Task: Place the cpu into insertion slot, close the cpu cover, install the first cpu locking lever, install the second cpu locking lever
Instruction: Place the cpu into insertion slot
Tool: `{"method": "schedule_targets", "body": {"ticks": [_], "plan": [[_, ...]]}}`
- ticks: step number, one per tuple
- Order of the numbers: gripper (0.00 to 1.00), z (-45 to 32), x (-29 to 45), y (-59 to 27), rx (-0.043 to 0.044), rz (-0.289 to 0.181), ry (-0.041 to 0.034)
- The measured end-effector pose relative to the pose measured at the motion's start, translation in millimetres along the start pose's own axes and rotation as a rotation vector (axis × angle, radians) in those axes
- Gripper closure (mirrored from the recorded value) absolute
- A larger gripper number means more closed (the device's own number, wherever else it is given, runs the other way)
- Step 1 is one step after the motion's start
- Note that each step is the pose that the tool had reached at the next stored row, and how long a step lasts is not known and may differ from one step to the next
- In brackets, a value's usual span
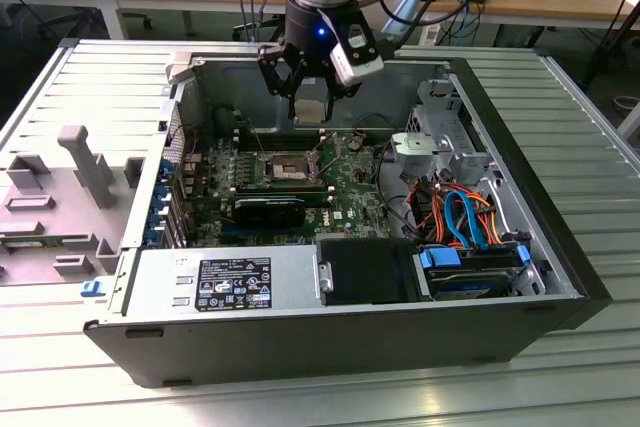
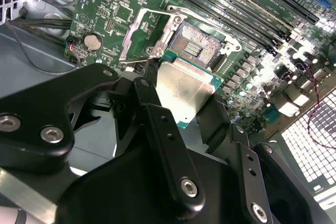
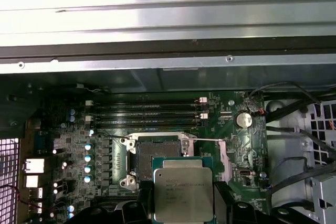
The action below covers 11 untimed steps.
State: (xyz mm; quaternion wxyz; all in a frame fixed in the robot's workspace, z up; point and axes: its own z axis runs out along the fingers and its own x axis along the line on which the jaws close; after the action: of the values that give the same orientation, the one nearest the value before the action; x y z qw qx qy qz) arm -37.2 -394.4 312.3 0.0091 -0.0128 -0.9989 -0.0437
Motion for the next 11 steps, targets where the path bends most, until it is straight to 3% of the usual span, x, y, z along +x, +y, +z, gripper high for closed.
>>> {"method": "schedule_targets", "body": {"ticks": [11], "plan": [[0.46,1.7,0.0,-0.2,-0.0001,0.000,-0.0001]]}}
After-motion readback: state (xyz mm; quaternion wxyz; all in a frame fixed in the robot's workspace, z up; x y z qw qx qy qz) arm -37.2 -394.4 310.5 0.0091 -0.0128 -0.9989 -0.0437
